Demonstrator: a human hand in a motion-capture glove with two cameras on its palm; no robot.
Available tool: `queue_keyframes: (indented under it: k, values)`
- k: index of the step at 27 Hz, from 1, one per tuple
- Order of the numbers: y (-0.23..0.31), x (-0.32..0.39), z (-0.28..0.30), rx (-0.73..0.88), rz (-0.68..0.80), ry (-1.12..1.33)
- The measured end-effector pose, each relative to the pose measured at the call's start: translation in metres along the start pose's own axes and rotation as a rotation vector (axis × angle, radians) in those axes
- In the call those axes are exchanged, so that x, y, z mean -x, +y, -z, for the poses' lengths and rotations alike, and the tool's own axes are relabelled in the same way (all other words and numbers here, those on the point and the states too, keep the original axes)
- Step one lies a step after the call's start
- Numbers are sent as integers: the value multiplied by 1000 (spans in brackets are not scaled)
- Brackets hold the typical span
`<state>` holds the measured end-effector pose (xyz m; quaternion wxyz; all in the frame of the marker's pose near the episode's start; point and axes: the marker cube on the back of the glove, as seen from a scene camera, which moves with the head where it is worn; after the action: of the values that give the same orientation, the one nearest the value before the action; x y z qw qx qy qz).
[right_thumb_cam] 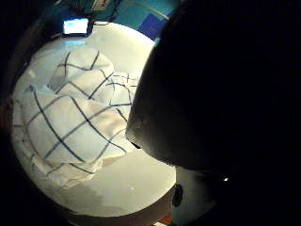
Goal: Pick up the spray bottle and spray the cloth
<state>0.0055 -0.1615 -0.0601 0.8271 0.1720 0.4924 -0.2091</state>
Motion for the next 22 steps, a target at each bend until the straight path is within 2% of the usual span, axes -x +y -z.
queue_keyframes:
  k: [5,14,22]
  values:
    - [0,3,-2,-3,-2,-10]
    - [-1,-1,2,-11,-207,-300]
    - [13,-3,19,-167,-808,-1008]
